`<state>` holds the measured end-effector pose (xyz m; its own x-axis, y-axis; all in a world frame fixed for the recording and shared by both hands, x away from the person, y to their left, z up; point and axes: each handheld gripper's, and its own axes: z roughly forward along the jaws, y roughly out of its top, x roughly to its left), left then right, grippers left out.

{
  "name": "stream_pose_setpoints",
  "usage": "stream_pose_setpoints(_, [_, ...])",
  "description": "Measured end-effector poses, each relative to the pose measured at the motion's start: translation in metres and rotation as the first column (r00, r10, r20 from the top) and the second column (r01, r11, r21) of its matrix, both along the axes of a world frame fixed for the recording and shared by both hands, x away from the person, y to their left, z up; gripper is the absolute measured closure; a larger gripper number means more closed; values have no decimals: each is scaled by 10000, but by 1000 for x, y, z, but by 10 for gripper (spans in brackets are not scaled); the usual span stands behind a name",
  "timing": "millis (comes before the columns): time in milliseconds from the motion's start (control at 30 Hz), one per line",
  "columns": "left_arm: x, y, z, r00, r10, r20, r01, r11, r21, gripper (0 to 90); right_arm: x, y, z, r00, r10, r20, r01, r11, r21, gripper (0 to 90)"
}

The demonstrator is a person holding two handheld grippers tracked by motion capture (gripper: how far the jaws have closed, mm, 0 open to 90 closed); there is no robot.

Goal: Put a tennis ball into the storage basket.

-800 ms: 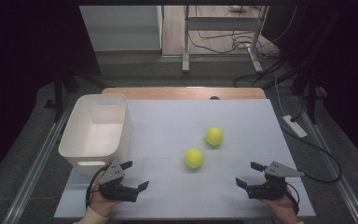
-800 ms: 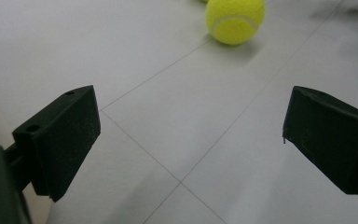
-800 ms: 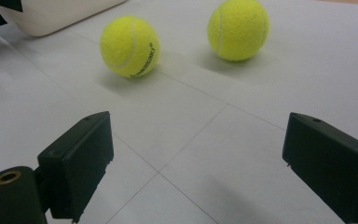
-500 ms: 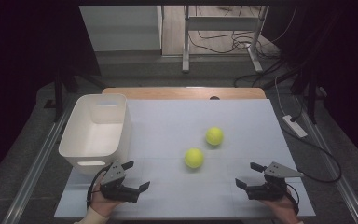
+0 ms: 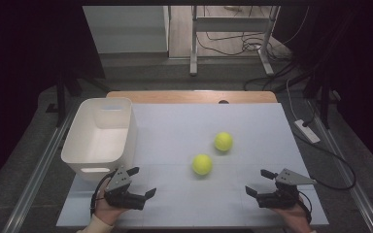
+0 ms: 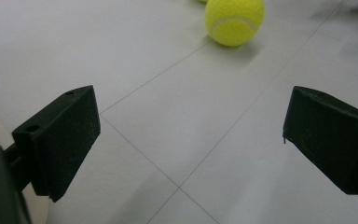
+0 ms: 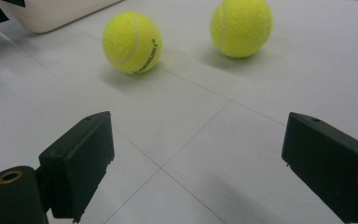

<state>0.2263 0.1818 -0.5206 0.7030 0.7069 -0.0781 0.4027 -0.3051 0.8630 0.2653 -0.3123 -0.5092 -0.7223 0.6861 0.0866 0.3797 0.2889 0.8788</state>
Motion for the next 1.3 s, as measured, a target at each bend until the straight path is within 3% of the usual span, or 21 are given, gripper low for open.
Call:
stream_pose_setpoints(767, [-3, -2, 8, 9998, 174, -68, -176, 9994, -283, 37, 2, 3, 0, 10000, 79, 14, -79, 10000, -12, 93])
stream_pose_setpoints(1300, [0, -24, 19, 9999, -119, -124, 119, 9999, -41, 41, 2, 6, 0, 9999, 146, -6, -146, 9999, 86, 97])
